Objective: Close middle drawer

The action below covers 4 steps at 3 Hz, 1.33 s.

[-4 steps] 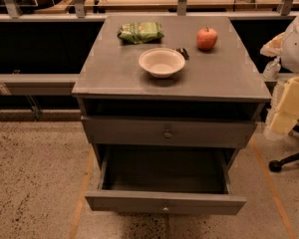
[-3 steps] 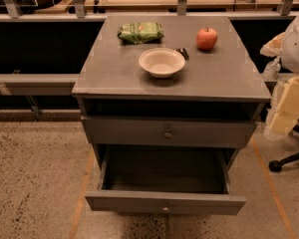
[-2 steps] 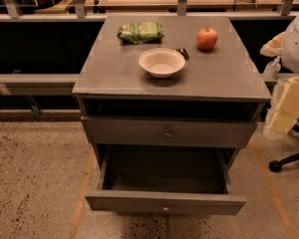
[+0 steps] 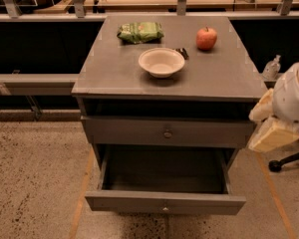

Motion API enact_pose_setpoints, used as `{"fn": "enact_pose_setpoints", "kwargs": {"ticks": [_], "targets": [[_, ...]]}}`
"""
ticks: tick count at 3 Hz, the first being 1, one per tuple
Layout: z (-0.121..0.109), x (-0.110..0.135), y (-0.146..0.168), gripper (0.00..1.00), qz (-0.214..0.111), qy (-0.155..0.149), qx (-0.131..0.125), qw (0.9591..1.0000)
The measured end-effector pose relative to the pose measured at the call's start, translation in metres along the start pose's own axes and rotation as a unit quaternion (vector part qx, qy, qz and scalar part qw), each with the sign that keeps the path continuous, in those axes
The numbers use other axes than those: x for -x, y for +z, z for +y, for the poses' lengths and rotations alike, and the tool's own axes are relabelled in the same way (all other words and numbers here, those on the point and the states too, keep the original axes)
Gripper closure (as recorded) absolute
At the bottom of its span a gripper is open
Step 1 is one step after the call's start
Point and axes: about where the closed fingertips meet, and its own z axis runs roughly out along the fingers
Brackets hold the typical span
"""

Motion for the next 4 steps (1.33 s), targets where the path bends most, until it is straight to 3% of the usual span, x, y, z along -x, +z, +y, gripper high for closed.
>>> {"fn": "enact_pose_setpoints", "kwargs": {"ticks": [1,2,3,4], "targets": [[0.027,-0.041,0.076,0.75,0.001,0.019,0.014,0.9997],[0.036,-0.051,0.107,0.97,-0.001,0.026,0.006,0.9997],[0.036,-0.050,0.106,1.00,-0.001,0.025,0.005,0.9997],[0.045,-0.047,0.130,1.00,-0.032,0.036,0.005,0.9988]]}}
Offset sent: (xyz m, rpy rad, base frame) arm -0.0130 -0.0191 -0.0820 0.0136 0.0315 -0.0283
